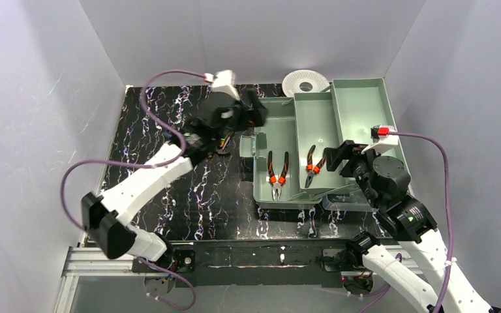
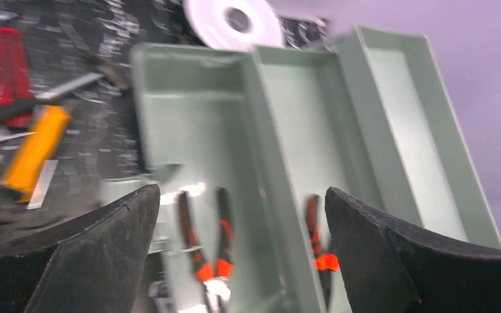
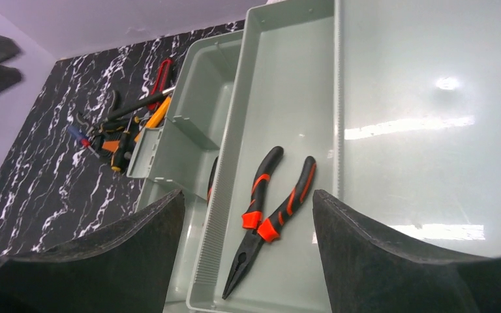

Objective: Pack the tool kit

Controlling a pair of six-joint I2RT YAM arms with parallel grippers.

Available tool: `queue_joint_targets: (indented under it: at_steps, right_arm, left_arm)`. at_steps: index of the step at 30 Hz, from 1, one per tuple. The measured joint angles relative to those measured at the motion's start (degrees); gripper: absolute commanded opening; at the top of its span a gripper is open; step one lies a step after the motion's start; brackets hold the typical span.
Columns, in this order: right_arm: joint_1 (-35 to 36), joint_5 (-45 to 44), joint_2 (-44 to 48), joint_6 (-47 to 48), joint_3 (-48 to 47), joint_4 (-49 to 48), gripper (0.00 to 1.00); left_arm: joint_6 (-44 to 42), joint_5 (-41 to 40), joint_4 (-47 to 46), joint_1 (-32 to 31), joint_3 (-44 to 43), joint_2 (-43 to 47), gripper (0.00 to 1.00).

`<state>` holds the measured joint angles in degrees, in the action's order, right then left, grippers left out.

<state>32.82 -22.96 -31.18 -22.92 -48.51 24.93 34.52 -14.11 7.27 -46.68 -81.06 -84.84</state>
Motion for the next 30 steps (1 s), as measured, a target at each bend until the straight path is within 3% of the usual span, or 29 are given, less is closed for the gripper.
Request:
queue_joint_targets:
  at_steps: [4, 7, 14, 15, 16, 19, 23, 27, 30]
  right_arm:
    - [0.0, 2.73, -3.13, -0.5, -0.76, 0.13, 0.79]
    - [0.0, 4.44, -5.42, -0.7, -1.66, 0.24, 0.79]
    - [0.0, 7.1, -6.05, -0.76, -2.67, 0.68, 0.79]
    - [0.0, 7.8, -5.51, -0.79, -3.21, 0.66, 0.79]
    - [0.0, 8.02, -5.25, -0.81, -3.26, 0.63, 0.79]
    - [0.0, 8.2, -3.78, -0.83, -3.26, 1.09, 0.79]
    - [0.0, 8.2, -2.1, -0.81, -3.56, 2.27, 0.79]
    - [0.0, 8.0, -0.7, -0.7, -3.89, 2.64, 0.79]
    - [0.0, 7.82, -0.13, -0.63, -3.89, 3.74, 0.79]
  left_arm:
    - [-1.16, -0.22, 8.68, 12.96, 3.1, 8.35, 0.98]
    - [-1.09, -0.87, 14.78, 21.51, 3.19, 7.91, 0.98]
    - [4.07, -2.08, 26.56, 31.56, 1.95, -4.55, 0.98]
    - [5.79, -2.01, 28.04, 32.68, 1.27, -6.71, 0.91]
    - [11.26, -2.03, 30.53, 35.69, -0.87, -12.59, 0.9]
    - [16.35, -3.06, 34.6, 37.42, -5.66, -17.94, 0.86]
    - [20.76, -5.2, 36.76, 38.12, -11.72, -24.02, 0.71]
    - [23.26, -5.42, 37.51, 39.32, -12.33, -26.67, 0.6]
    - [24.7, -4.98, 36.83, 41.42, -10.95, -27.32, 0.58]
